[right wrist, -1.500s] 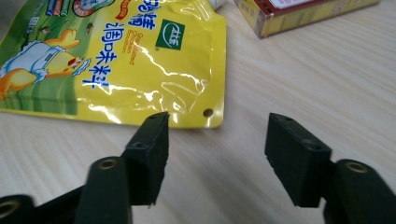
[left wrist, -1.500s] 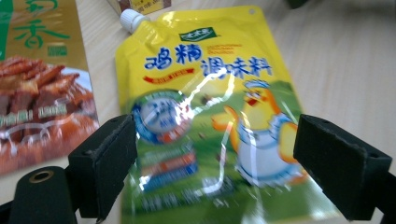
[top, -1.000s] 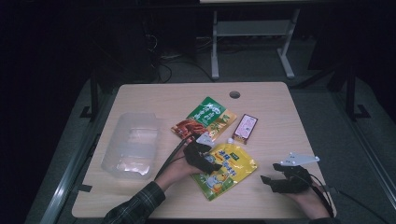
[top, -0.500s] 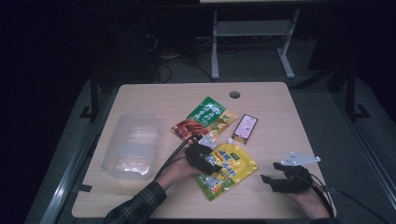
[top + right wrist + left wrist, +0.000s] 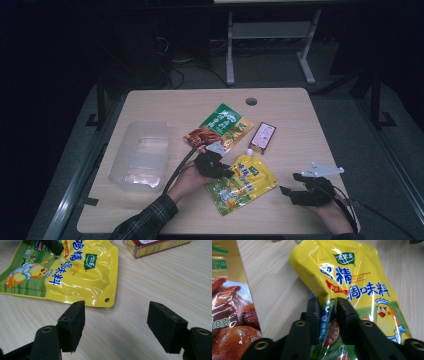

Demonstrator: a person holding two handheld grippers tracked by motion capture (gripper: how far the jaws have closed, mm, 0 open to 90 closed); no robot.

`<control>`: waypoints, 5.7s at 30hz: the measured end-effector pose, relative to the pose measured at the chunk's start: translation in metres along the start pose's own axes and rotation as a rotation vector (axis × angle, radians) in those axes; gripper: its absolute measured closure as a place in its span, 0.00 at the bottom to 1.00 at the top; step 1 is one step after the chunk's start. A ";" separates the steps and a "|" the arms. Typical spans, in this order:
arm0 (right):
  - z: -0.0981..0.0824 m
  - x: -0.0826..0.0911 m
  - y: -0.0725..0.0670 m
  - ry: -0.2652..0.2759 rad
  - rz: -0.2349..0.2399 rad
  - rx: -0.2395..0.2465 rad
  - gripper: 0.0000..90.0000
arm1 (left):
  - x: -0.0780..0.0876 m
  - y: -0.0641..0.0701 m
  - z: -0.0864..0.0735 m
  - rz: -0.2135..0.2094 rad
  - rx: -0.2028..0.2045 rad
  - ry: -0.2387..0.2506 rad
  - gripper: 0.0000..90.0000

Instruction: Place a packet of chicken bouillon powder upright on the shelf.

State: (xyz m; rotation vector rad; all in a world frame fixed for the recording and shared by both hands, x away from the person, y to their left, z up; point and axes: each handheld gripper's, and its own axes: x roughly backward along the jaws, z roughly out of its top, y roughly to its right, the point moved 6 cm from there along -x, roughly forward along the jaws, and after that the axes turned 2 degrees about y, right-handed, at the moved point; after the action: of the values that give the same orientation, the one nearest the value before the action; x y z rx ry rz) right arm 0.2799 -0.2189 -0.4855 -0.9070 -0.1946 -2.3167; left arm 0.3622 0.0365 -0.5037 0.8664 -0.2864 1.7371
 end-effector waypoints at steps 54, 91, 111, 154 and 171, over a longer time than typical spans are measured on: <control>0.058 -0.033 -0.038 0.152 0.357 -0.031 0.22 | 0.106 0.037 0.022 0.033 -0.090 0.262 0.95; 0.083 -0.032 -0.052 0.251 0.616 -0.032 0.90 | 0.108 0.034 0.017 0.059 -0.079 0.290 0.94; 0.101 -0.005 -0.042 0.263 0.494 -0.003 0.91 | 0.102 0.050 0.005 0.173 -0.098 0.197 0.28; 0.216 -0.036 -0.088 0.182 0.426 0.108 0.93 | 0.087 0.084 -0.078 0.192 -0.059 0.114 0.17; 0.270 -0.068 -0.143 0.190 0.499 0.185 0.93 | 0.083 0.089 -0.078 0.173 -0.086 0.116 0.16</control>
State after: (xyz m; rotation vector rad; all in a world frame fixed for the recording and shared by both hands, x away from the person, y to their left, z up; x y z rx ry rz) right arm 0.3816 0.0228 -0.3149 -0.5603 -0.0859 -1.8685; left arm 0.2401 0.1115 -0.4819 0.6925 -0.3645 1.9134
